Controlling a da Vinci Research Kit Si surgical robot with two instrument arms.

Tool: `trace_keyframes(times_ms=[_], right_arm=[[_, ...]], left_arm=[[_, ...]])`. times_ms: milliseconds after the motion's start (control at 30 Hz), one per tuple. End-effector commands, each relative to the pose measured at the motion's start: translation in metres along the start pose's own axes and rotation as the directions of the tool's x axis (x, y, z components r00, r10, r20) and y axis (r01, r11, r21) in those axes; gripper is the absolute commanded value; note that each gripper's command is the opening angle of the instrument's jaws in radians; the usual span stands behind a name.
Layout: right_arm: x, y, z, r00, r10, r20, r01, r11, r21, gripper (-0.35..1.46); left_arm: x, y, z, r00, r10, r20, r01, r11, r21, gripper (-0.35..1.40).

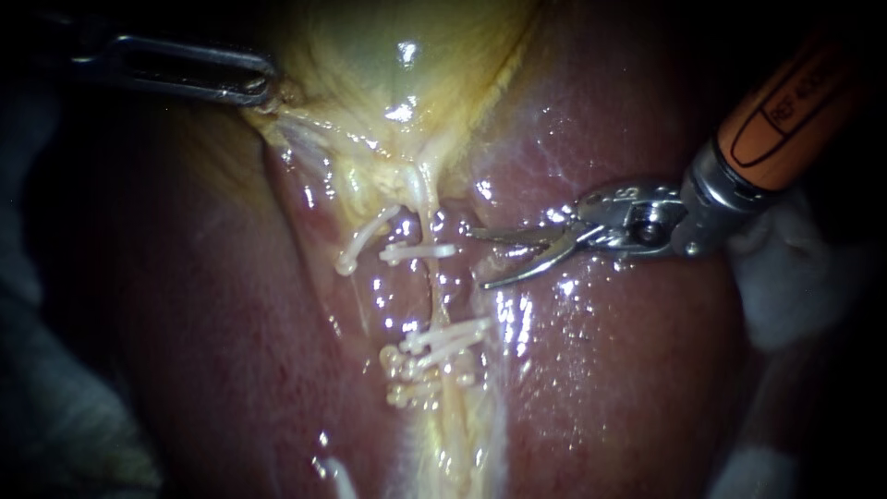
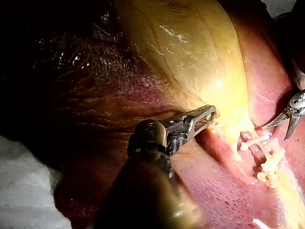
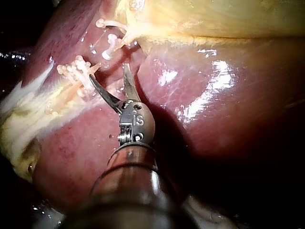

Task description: Go to the cutting position right tube

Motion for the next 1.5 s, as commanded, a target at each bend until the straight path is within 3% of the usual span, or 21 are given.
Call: trace_keyframes(times_ms=[33,233,867,1300,1500], right_arm=[[0.0,-0.0002,0.0001,1.0,0.012,0.008,-0.012,1.0,0.009,1.43],[0.0002,-0.0009,0.0015,0.998,0.05,0.03,-0.051,0.998,0.038,1.42],[-0.0002,-0.0001,0.004,0.995,0.094,0.046,-0.095,0.995,0.032,1.4],[0.0001,0.0009,0.008,0.996,0.085,0.003,-0.085,0.995,0.053,1.43],[0.0009,0.0012,0.0097,0.996,0.075,-0.046,-0.073,0.996,0.048,1.43]], left_arm=[[0.0,0.0,0.0,1.0,0.0,0.0,0.0,1.0,0.0,-0.35],[0.0,0.0,0.0,1.0,0.0,0.0,0.0,1.0,0.0,-0.35],[0.0,0.0,-0.0001,1.0,0.0,0.0,0.0,1.0,0.0,-0.35],[0.0,0.0,-0.0001,1.0,0.0,0.0,0.0,1.0,0.0,-0.35],[0.0,0.0,-0.0001,1.0,0.0,0.0,0.0,1.0,0.0,-0.35]])
